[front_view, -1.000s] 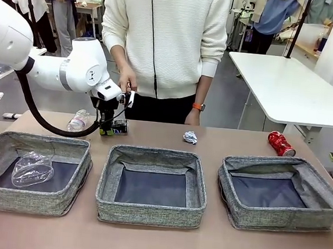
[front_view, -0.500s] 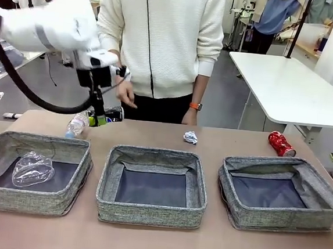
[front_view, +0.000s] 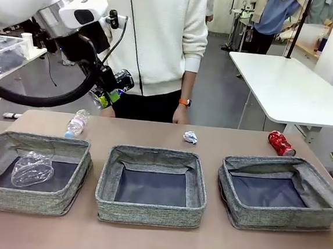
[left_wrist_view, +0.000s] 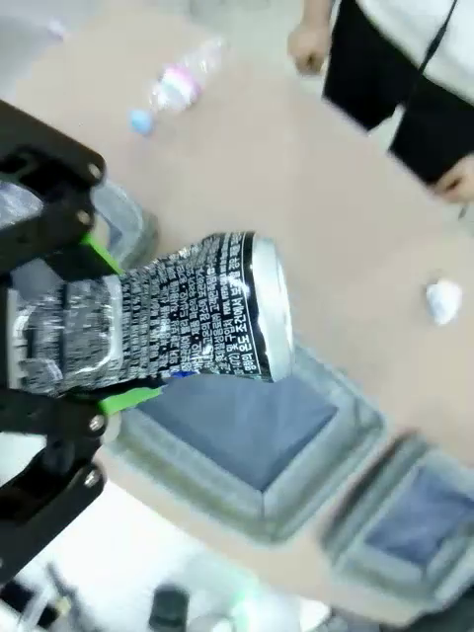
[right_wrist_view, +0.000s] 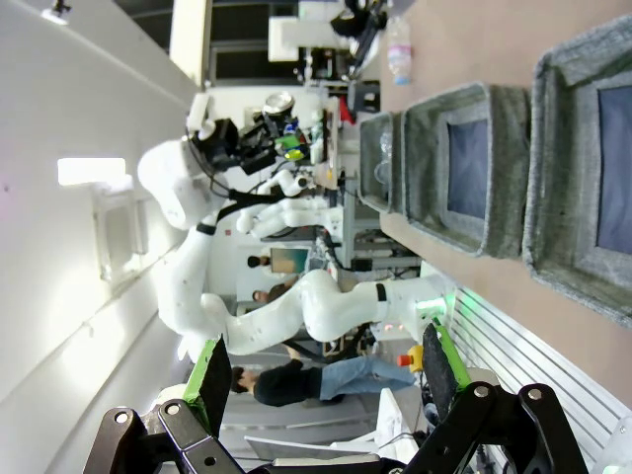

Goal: Sort the waste into the appropriate baskets.
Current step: Pick up the waste item pointed out by the person.

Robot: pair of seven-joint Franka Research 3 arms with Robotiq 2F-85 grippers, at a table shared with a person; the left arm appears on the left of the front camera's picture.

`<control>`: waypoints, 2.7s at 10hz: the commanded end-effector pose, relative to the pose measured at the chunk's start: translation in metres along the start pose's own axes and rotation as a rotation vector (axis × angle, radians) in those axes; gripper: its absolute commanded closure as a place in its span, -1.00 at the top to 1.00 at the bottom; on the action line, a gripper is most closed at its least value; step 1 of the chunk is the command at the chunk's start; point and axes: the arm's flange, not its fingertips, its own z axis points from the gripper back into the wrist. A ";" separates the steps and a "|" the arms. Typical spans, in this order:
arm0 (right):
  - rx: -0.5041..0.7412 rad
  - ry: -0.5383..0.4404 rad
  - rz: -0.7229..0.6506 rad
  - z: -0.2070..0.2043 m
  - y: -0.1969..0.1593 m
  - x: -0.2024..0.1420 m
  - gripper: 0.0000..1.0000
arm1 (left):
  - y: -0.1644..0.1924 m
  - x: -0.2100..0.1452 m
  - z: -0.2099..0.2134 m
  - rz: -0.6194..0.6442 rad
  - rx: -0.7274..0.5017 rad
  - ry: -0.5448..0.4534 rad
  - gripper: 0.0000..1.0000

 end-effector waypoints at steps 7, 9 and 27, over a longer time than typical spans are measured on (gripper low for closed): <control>0.024 -0.009 -0.017 -0.001 0.006 0.001 1.00 | 0.002 -0.004 -0.001 -0.011 -0.013 0.000 -0.25; 0.024 -0.009 -0.017 -0.001 0.006 0.001 1.00 | -0.019 0.010 0.047 0.192 0.084 0.106 -0.25; 0.024 -0.009 -0.017 -0.001 0.006 0.001 1.00 | -0.183 0.139 0.167 0.734 -0.046 0.335 -0.25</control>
